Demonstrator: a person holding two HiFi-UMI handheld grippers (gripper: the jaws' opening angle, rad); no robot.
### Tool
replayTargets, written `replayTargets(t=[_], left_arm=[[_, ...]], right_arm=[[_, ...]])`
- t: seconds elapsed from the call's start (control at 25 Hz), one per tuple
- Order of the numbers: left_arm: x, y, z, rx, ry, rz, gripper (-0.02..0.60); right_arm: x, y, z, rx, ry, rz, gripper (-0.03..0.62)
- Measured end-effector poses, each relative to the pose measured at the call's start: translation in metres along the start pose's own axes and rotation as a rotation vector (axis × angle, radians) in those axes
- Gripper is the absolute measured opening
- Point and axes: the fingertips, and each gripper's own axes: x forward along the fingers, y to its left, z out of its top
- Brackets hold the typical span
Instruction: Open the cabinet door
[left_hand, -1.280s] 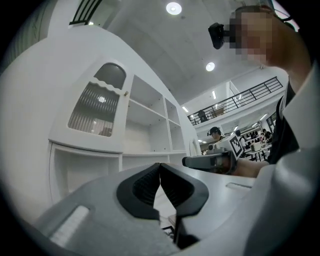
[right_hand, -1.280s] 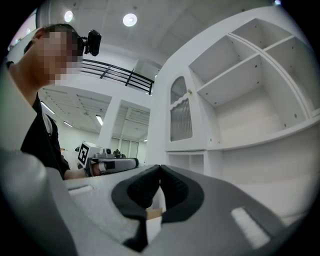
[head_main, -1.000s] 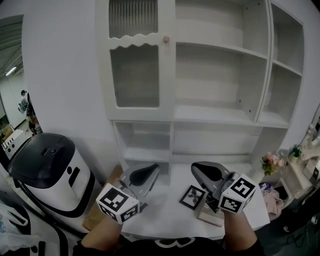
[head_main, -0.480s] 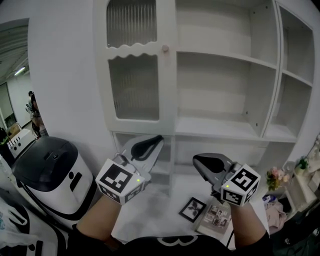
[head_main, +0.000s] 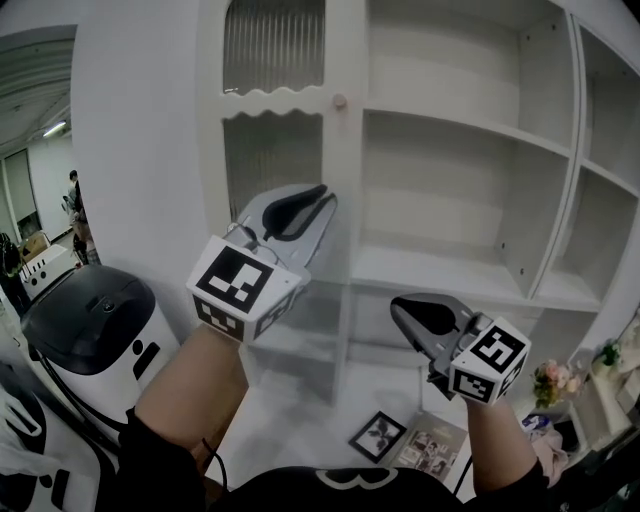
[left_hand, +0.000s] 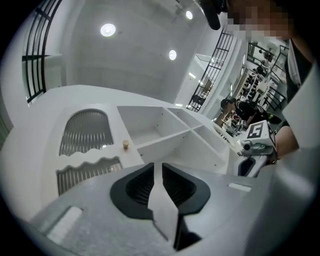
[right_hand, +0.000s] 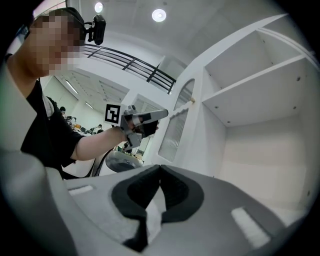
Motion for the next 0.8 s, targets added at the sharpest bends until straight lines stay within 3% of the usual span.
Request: replayTargets(t=[0.08,0.36,0.56,0.8], left_arm=[[0.012,0.012,0.009,0.026,-0.009,0.015,0.076],[0.058,0.05,0.031,0.119,-0.023,0.088,0.157],[0.089,0.067,0.033,0.19,0.019,0.149,0.166],[0.104,0.084,0.037,0.223,0.029,0.203,0.169]], right_arm=[[0.0,-0.007,-0.003,0.0,0.001,0.002,0.002],[-0.007,-0.03,-0.009,-0.001,0.0,0.001,0.002],[-0.01,-0.044,-0.001,-0.015,-0.036,-0.009,0.002],[-0.014,-0.05,-0.002,-0.007,-0.059,-0.01,0.002]])
